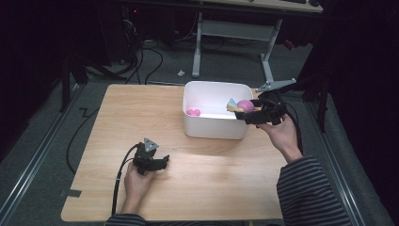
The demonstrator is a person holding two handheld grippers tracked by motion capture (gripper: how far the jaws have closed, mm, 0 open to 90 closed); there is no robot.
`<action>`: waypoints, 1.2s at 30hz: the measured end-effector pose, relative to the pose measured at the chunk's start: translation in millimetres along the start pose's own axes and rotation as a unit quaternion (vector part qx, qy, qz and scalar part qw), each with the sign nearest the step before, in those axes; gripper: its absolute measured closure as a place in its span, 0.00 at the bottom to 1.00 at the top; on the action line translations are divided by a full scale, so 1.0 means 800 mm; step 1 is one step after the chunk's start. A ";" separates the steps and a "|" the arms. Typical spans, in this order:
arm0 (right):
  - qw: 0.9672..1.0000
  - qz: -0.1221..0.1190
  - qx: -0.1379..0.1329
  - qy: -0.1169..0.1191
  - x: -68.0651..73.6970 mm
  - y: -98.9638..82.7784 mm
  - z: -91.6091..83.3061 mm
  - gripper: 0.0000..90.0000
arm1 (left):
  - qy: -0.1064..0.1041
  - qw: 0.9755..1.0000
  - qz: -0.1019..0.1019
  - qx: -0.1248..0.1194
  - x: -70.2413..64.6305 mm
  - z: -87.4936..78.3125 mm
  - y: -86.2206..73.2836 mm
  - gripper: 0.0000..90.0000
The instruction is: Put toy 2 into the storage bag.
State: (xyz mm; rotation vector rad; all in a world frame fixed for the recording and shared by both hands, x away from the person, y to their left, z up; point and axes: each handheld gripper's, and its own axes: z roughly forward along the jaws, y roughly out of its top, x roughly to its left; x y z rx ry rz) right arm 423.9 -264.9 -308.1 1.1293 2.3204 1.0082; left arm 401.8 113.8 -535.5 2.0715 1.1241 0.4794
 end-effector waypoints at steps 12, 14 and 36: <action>1.000 0.013 0.011 -0.001 -0.010 0.015 0.024 0.26 | -0.001 1.000 0.000 0.001 0.000 0.000 0.000 0.29; 1.000 0.017 0.016 -0.002 -0.011 0.015 0.029 0.26 | -0.001 1.000 0.000 0.001 0.000 0.000 0.000 0.29; 0.998 0.029 0.048 0.003 -0.016 0.020 0.080 0.25 | -0.001 1.000 -0.001 0.000 0.000 0.000 0.000 0.29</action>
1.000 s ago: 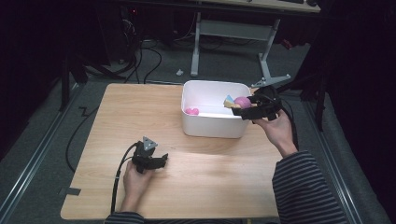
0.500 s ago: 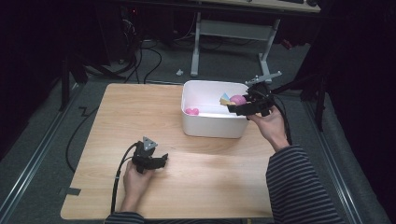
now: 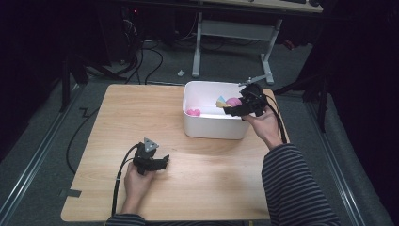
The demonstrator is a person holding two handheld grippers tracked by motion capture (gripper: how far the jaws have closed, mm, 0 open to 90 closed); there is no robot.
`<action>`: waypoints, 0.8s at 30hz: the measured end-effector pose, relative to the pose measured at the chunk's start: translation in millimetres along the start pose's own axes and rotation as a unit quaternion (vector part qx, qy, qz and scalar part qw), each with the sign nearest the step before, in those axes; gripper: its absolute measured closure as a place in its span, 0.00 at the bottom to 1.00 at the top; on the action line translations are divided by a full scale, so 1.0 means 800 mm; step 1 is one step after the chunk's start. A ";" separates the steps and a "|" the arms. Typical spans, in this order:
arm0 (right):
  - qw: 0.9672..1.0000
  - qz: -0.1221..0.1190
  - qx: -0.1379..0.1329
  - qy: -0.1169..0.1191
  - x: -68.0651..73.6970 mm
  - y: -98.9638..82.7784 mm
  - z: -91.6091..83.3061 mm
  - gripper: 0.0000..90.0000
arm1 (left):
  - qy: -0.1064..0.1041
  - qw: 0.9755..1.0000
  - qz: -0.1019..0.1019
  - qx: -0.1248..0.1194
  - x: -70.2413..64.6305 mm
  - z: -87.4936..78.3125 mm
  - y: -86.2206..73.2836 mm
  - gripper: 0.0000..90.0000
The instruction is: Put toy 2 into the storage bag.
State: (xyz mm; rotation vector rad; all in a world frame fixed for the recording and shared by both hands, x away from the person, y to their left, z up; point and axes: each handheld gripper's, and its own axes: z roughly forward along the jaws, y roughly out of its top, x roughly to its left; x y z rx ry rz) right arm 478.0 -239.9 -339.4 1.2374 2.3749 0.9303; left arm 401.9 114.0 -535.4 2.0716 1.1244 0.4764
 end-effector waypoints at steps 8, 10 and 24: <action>1.000 0.000 0.020 0.004 0.005 0.003 0.018 0.25 | 0.000 1.000 0.001 0.000 0.000 0.000 0.000 0.29; 1.000 -0.003 0.028 0.005 0.007 0.003 0.023 0.25 | 0.000 1.000 0.001 0.001 0.000 0.000 0.000 0.29; 0.999 0.015 0.041 0.017 0.008 0.006 0.038 0.23 | 0.001 1.000 0.001 0.000 0.000 0.000 0.000 0.29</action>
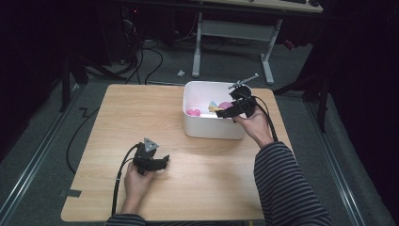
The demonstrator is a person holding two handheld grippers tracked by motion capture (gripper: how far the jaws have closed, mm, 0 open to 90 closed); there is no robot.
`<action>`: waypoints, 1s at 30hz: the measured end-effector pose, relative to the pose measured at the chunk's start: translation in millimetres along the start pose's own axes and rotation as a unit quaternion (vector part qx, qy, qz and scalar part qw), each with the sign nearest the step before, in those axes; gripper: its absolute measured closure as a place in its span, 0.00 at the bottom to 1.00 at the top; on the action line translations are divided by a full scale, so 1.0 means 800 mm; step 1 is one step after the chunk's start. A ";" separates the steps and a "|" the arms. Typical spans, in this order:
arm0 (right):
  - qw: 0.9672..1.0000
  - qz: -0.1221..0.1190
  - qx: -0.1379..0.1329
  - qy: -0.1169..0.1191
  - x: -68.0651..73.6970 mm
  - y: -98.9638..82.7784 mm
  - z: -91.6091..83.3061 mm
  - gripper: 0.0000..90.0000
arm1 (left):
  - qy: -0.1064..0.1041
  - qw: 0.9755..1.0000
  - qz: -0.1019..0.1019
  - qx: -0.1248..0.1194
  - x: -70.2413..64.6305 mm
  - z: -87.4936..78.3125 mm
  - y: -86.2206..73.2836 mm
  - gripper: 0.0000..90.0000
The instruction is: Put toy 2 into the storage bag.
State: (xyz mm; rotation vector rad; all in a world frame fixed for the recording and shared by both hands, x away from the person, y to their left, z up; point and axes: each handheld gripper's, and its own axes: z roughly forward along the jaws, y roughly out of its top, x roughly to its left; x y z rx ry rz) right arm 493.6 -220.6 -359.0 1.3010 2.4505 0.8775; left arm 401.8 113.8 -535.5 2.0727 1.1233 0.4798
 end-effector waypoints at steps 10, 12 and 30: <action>1.000 0.002 -0.027 0.008 0.000 -0.004 -0.013 0.15 | 0.000 1.000 0.000 0.000 0.000 0.000 0.000 0.29; 0.999 0.003 -0.038 0.009 -0.001 -0.009 -0.018 0.16 | 0.000 1.000 0.000 0.000 0.000 0.000 0.000 0.28; 0.994 0.031 -0.109 0.002 -0.023 -0.081 -0.085 0.30 | 0.000 1.000 0.000 0.000 0.000 0.000 0.000 0.28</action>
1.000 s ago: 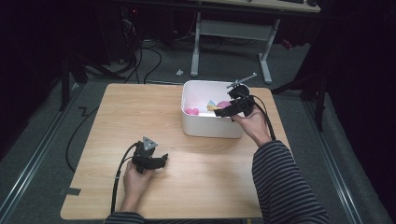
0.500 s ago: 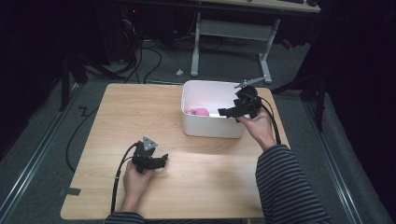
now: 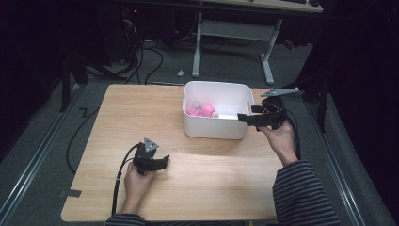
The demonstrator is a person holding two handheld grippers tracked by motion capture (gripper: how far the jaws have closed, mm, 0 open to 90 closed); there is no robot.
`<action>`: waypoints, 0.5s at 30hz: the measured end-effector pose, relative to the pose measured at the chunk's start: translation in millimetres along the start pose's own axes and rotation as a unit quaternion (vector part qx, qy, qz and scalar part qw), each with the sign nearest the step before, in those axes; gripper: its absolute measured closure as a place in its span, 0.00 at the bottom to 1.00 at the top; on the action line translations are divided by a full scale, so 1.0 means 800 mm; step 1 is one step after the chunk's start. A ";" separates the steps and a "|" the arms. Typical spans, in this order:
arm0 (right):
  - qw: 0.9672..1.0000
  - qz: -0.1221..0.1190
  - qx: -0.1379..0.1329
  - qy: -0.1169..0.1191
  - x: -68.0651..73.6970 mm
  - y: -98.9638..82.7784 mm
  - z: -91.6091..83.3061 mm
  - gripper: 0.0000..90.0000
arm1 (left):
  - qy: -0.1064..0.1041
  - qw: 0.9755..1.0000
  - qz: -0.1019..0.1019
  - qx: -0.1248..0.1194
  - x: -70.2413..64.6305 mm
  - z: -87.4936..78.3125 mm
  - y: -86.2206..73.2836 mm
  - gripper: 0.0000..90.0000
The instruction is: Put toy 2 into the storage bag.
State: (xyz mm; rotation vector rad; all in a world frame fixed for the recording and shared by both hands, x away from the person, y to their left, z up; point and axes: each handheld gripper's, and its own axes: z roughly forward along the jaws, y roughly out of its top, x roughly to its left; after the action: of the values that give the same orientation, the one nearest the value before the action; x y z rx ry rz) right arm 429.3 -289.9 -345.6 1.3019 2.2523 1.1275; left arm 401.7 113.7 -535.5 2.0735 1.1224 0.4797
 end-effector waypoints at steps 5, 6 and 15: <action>1.000 0.005 -0.001 -0.009 -0.006 -0.019 -0.010 0.31 | 0.000 1.000 0.000 0.000 0.000 0.000 0.000 0.28; 1.000 0.008 -0.004 -0.011 -0.009 -0.029 -0.014 0.31 | 0.000 1.000 0.000 0.000 0.000 0.000 0.000 0.28; 0.999 0.014 -0.007 -0.031 -0.010 -0.080 -0.024 0.34 | 0.000 1.000 0.000 0.000 0.000 0.000 0.000 0.28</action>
State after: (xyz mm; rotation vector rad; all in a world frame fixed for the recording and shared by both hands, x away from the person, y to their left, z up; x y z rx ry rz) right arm 384.3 -323.7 -382.1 1.3481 2.1852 1.0959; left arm 401.7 113.6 -535.6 2.0729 1.1226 0.4802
